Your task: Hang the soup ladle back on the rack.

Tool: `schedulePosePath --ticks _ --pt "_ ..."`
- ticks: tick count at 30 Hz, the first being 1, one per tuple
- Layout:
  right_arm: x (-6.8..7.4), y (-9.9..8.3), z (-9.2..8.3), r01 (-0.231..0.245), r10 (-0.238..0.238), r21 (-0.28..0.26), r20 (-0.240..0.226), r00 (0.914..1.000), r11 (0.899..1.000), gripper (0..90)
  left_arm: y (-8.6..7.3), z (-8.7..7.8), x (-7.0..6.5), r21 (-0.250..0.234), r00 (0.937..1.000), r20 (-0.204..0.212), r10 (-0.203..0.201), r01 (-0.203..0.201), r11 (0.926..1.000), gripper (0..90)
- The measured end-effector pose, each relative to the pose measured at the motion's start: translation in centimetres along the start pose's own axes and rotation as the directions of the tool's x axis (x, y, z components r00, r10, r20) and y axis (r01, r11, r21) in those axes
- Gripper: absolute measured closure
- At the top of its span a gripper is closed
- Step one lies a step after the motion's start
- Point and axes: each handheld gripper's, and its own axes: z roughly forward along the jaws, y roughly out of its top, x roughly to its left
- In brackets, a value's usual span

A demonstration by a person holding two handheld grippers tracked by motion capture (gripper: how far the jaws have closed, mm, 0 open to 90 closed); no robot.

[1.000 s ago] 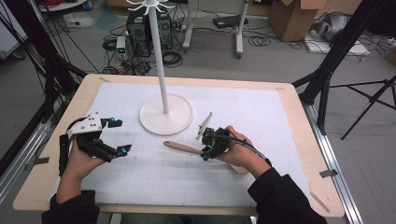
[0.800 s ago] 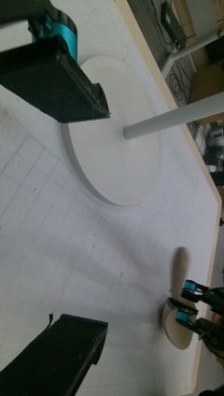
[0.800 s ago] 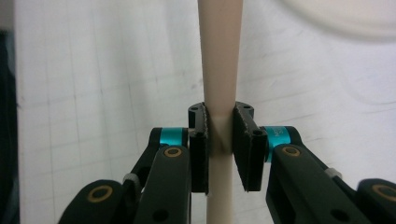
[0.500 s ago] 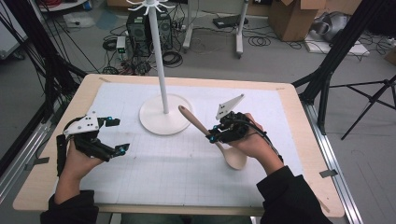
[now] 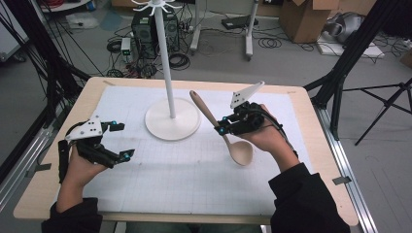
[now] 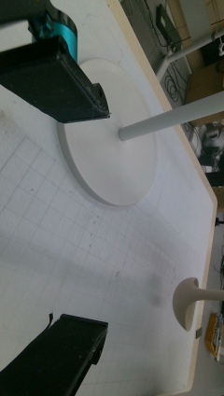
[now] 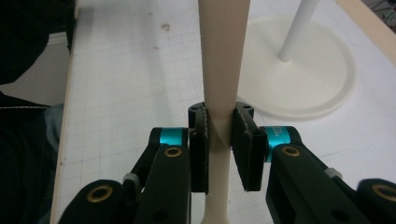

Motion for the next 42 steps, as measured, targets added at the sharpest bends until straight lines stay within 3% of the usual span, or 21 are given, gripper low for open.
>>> schedulePosePath --ticks 6,18,31,42 --pt "-0.9 2.2 -0.8 0.043 -0.044 -0.018 -0.027 0.9987 0.999 77.7 0.0 -0.1 0.0 -0.001 1.0000 -0.003 -0.001 0.001 1.0000 1.7" --pt "-3.1 6.1 -2.4 0.057 -0.058 -0.037 -0.031 0.9978 0.998 77.7 0.1 0.0 0.0 0.003 1.0000 0.000 0.003 -0.003 1.0000 1.7" --pt "-4.7 10.0 -4.0 0.043 -0.044 -0.089 -0.012 0.9989 0.995 77.7 0.1 0.2 -0.1 0.005 1.0000 0.005 0.007 -0.007 1.0000 1.7" --pt "-5.4 12.9 -4.8 0.020 -0.017 -0.091 0.027 0.9995 0.996 77.7 0.1 0.2 -0.2 0.004 1.0000 0.007 0.006 -0.006 1.0000 1.7"
